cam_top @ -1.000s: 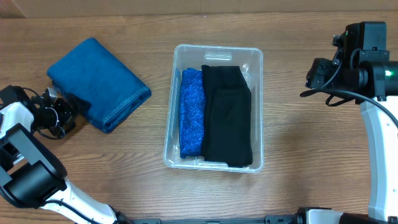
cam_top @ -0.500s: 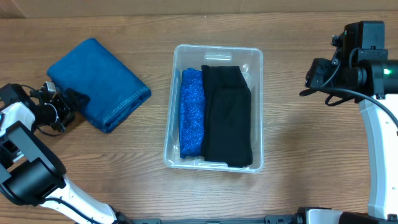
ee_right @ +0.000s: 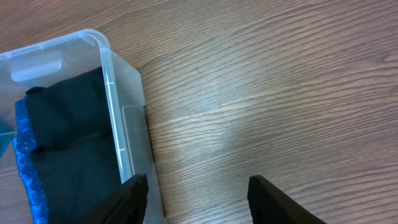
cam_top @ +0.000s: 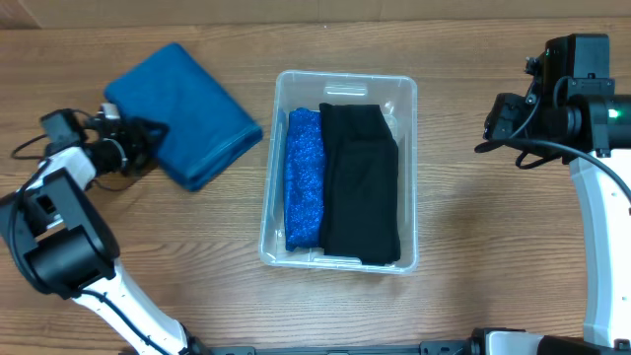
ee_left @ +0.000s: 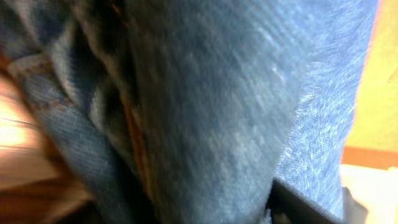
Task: Pack container
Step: 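Grasp the teal denim cloth with the left gripper, then lift the denim cloth and drop it over the bin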
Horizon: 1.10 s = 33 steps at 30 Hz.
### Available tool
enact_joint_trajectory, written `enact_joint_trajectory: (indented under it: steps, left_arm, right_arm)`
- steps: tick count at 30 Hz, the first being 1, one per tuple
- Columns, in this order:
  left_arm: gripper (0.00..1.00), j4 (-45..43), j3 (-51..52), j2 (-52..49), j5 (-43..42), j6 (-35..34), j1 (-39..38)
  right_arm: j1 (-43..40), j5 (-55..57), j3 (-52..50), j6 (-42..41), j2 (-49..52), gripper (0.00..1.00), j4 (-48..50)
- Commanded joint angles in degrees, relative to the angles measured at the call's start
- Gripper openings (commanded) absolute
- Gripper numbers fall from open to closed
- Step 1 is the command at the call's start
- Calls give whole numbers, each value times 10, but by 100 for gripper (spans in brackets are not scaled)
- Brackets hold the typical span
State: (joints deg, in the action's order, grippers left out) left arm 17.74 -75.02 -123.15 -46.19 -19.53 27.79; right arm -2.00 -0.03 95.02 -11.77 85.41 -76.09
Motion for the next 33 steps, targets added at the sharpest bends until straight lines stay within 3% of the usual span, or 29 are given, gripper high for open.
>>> enact_joint_trajectory:
  steps: [1,7,11,14,17,23,27,33]
  left_arm:
    - [35,23,36,-57,-5,-24,-36]
    - [4,31,35,-48,-82,-16,-33]
    - [4,84,35,28,-73,35,-33]
    - [4,129,35,162,-52,63,-33]
    - [4,146,35,304,-41,62,-33]
    - [4,150,35,562,12,-4,-41]
    - [4,153,35,635,9,-19,-116]
    - [4,184,35,606,57,87,-379]
  right_arm:
    - [0,0,-2,2,-1,56,1]
    - [0,0,-2,2,-1,56,-4]
    - [0,0,-2,3,-1,56,-6]
    - [0,0,-2,3,-1,56,-6]
    - [0,0,-2,3,-1,56,-9]
    - [0,-1,-2,3,-1,56,-14]
    - [0,-1,-2,3,-1,56,-14]
    - [0,-1,-2,3,-1,56,-19]
